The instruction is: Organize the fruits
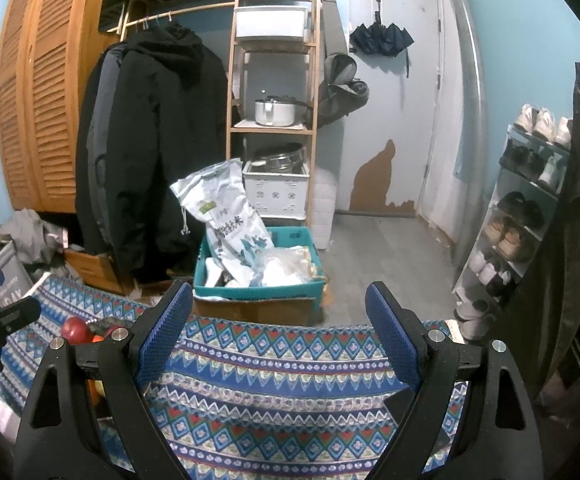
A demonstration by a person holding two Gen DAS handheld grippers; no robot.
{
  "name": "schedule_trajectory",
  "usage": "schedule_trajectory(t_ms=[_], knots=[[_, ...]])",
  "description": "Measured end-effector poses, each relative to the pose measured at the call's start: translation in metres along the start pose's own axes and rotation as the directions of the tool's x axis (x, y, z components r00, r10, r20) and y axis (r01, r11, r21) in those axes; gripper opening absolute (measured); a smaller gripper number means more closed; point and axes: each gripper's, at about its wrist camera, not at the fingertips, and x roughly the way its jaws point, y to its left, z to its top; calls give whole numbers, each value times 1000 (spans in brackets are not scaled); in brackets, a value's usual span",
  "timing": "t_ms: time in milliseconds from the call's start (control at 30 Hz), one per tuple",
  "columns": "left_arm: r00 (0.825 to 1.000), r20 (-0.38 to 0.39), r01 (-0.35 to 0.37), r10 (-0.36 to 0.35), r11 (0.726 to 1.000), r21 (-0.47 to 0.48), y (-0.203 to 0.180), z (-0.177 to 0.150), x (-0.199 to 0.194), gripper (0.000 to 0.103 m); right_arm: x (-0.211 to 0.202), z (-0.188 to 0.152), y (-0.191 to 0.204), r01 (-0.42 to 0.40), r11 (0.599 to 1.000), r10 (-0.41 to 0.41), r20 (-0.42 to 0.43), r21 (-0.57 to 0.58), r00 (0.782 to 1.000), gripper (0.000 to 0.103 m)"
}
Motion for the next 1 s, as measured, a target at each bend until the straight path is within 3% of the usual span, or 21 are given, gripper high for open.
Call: schedule_trajectory(t_ms=[1000], knots=[[1000, -7, -27, 27, 1000, 3, 0, 0, -1, 102, 0, -2, 1, 1, 1000, -1, -4, 0, 1000, 87]])
